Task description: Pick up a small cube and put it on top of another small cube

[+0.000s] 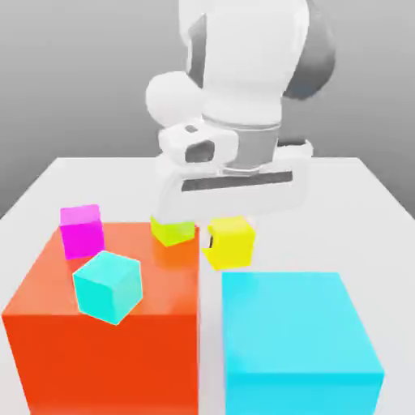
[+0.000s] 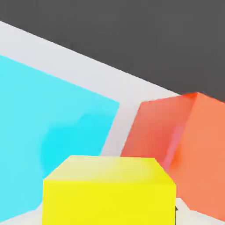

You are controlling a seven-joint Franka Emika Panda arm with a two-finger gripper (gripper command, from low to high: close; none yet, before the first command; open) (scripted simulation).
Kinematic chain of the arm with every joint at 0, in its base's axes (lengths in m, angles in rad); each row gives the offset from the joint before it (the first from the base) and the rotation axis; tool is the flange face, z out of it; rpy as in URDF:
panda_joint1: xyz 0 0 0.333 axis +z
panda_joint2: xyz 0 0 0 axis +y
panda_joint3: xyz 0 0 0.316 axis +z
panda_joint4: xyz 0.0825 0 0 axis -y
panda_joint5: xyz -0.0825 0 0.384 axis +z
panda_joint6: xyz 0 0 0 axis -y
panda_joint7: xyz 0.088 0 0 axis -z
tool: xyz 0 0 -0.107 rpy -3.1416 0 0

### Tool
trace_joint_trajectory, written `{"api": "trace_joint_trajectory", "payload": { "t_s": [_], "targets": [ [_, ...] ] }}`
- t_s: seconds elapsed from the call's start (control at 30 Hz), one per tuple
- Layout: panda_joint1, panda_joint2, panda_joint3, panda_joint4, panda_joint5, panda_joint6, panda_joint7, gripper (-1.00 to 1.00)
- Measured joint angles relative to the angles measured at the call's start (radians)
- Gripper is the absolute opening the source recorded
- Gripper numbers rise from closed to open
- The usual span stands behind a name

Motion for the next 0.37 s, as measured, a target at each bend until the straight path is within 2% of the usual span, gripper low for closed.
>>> {"api": "trace_joint_trajectory", "payload": {
  "t_s": [0.13, 0.23, 0.27, 0.37],
  "targets": [
    [-0.117, -0.087, -0.128, 0.035, -0.005, -0.124, -0.071, -1.0],
    [-0.158, -0.061, -0.179, -0.011, -0.01, -0.054, -0.098, -1.0],
    [-0.162, -0.051, -0.183, -0.027, -0.01, -0.029, -0.101, 1.0],
    [-0.162, -0.051, -0.183, -0.027, -0.01, -0.029, -0.101, 1.0]
  ]
}}
